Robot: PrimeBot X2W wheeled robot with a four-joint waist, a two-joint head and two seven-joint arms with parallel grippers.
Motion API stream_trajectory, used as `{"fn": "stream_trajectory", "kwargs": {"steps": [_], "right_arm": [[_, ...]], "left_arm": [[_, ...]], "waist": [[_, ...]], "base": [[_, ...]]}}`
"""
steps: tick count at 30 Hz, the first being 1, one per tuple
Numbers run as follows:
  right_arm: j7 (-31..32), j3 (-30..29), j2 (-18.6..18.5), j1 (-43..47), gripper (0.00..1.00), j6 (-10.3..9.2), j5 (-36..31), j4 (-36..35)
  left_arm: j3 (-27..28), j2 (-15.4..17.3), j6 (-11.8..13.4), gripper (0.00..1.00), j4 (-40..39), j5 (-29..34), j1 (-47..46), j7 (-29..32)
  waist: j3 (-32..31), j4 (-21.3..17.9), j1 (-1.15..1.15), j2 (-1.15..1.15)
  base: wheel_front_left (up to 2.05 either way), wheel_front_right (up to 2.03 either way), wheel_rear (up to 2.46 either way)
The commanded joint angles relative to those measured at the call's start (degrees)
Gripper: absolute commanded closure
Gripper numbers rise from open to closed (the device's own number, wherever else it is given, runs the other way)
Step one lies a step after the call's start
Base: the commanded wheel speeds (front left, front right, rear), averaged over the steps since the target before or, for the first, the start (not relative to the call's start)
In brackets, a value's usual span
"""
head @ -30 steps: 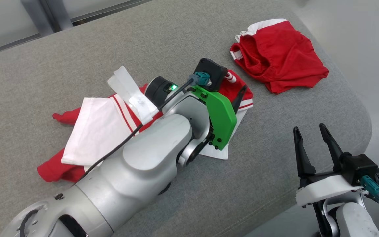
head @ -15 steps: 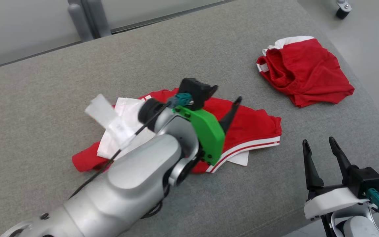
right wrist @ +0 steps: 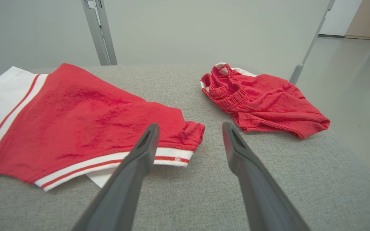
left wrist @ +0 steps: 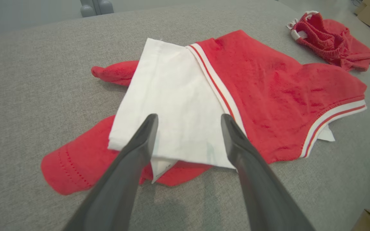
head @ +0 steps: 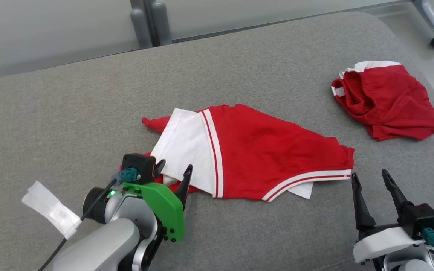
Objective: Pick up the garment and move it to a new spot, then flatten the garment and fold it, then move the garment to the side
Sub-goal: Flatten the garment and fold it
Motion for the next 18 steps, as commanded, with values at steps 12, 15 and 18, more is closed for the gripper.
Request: {"fn": "stream_trajectory", "kwargs": {"steps": [12, 15, 18], "right_arm": [[-0.17, 0.47, -0.17, -0.61, 0.0, -0.09, -2.06, -0.21], [-0.17, 0.7, -0.22, -0.54, 0.0, -0.09, -2.04, -0.09], [-0.18, 0.75, -0.21, -0.26, 0.0, -0.09, -1.9, 0.12]], "left_arm": [[2.27, -0.9, 0.68, 0.0, 4.21, -2.23, 2.54, -2.89], [2.37, -1.38, 0.24, 0.0, 5.48, -2.75, 2.45, -2.96], [2.52, -1.62, -0.47, 0.04, 6.36, -3.15, 2.48, -2.88]], "waist": [[0.17, 2.24, 0.0, 0.0], [0.24, 1.95, 0.0, 0.0], [0.38, 1.61, 0.0, 0.0]], "base": [[0.0, 0.0, 0.0], [0.0, 0.0, 0.0], [0.0, 0.0, 0.0]]}}
